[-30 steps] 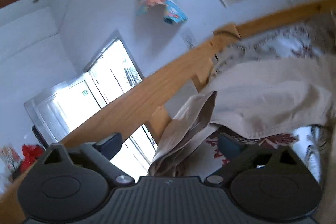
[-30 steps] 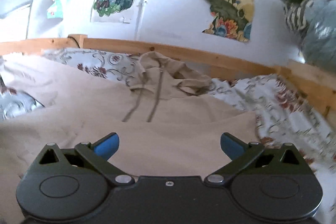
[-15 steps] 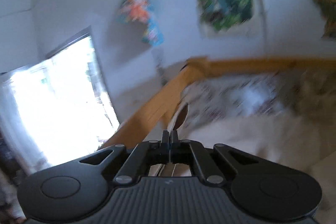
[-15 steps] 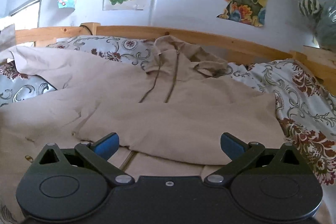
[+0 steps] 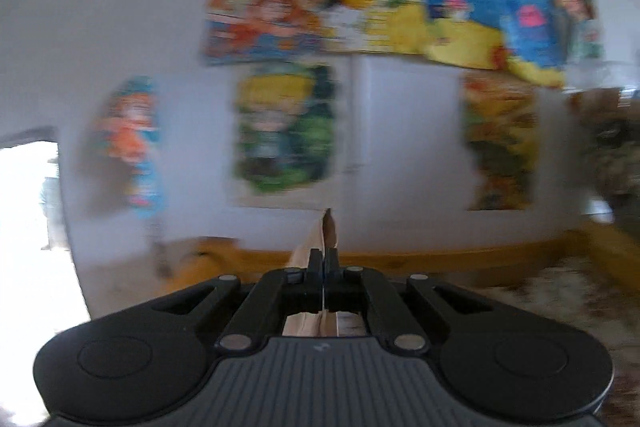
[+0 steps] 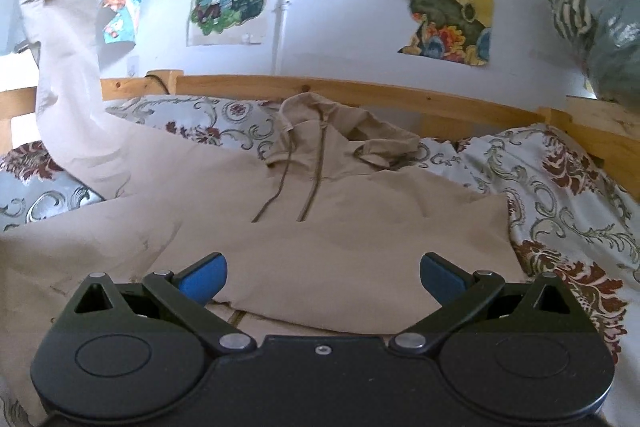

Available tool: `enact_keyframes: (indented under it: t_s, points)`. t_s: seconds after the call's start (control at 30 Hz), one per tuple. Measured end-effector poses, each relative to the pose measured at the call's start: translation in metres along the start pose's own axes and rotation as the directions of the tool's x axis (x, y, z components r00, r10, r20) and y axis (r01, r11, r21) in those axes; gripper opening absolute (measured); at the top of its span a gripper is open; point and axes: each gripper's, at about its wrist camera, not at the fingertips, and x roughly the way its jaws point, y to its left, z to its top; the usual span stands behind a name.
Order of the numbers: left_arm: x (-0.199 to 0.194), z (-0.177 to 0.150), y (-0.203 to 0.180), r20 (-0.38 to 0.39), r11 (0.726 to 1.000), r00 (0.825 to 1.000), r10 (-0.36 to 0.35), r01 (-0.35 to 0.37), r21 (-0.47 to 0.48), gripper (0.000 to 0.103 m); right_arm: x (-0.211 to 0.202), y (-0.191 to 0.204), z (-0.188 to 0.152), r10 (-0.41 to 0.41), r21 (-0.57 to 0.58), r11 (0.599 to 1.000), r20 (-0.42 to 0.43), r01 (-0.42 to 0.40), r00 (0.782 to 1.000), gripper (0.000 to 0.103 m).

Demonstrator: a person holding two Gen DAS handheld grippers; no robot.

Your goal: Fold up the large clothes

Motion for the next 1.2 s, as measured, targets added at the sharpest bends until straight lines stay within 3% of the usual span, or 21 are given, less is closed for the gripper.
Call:
enact_keyframes:
  t_s: [0.13, 0.3, 0.43, 0.47, 0.5, 0.53, 0.57, 0.63, 0.77, 0.83, 0.9, 1.0, 1.1, 1.2]
  points:
    - [0.039, -0.006, -0.062, -0.052, 0.982, 0.98, -0.191, 0.19, -0.014, 0.0, -0.002, -0.013, 0.002, -0.024, 0.028, 0.999, 0.011, 0.024, 1.0, 0.102]
    - [0.105, -0.05, -0.135, -0.159, 0.951, 0.937, -0.31, 0.306, -0.05, 0.0, 0.002, -0.028, -0.002, -0.069, 0.045, 0.997, -0.002, 0.069, 0.998, 0.102]
    - [0.138, -0.096, -0.161, -0.244, 0.896, 0.863, -0.443, 0.414, -0.161, 0.004, 0.004, -0.039, -0.009, -0.102, 0.059, 0.993, -0.019, 0.103, 0.995, 0.102]
    - [0.14, -0.105, -0.16, -0.261, 0.884, 0.845, -0.466, 0.429, -0.187, 0.02, 0.004, -0.042, -0.011, -0.107, 0.063, 0.992, -0.024, 0.108, 0.994, 0.102]
    - [0.14, -0.11, -0.157, -0.274, 0.871, 0.828, -0.489, 0.448, -0.203, 0.052, 0.005, -0.043, -0.012, -0.11, 0.069, 0.991, -0.029, 0.112, 0.994, 0.102]
    - [0.135, -0.115, -0.151, -0.272, 0.871, 0.829, -0.489, 0.448, -0.202, 0.066, 0.005, -0.046, -0.013, -0.111, 0.08, 0.99, -0.032, 0.113, 0.993, 0.102]
    - [0.127, -0.118, -0.143, -0.254, 0.885, 0.849, -0.464, 0.428, -0.183, 0.078, 0.004, -0.048, -0.013, -0.11, 0.09, 0.99, -0.033, 0.113, 0.993, 0.102]
    - [0.113, -0.122, -0.125, -0.25, 0.916, 0.881, -0.401, 0.381, -0.125, 0.08, 0.002, -0.053, -0.013, -0.109, 0.113, 0.987, -0.026, 0.112, 0.994, 0.102]
    - [0.097, -0.138, -0.074, -0.297, 0.972, 0.927, -0.23, 0.233, -0.027, 0.091, 0.001, -0.058, -0.012, -0.07, 0.19, 0.979, -0.014, 0.071, 0.997, 0.102]
    - [0.095, -0.155, -0.047, -0.331, 0.989, 0.935, -0.125, 0.145, 0.038, 0.091, 0.003, -0.057, -0.011, -0.044, 0.207, 0.977, -0.01, 0.045, 0.999, 0.102]
    - [0.097, -0.17, -0.023, -0.363, 0.992, 0.931, -0.034, 0.075, 0.099, 0.091, 0.008, -0.054, -0.009, -0.009, 0.22, 0.975, -0.014, 0.012, 1.0, 0.098]
    - [0.104, -0.198, 0.012, -0.413, 0.984, 0.909, 0.057, 0.018, 0.175, 0.091, 0.027, -0.047, -0.006, 0.058, 0.252, 0.967, -0.036, -0.047, 0.998, 0.091]
    - [0.117, -0.227, 0.028, -0.446, 0.977, 0.889, 0.105, -0.008, 0.213, 0.091, 0.054, -0.041, -0.002, 0.113, 0.307, 0.948, -0.072, -0.086, 0.991, 0.077]
    - [0.132, -0.26, 0.036, -0.469, 0.969, 0.871, 0.147, -0.03, 0.247, 0.088, 0.077, -0.036, -0.001, 0.18, 0.342, 0.93, -0.109, -0.133, 0.978, 0.075]
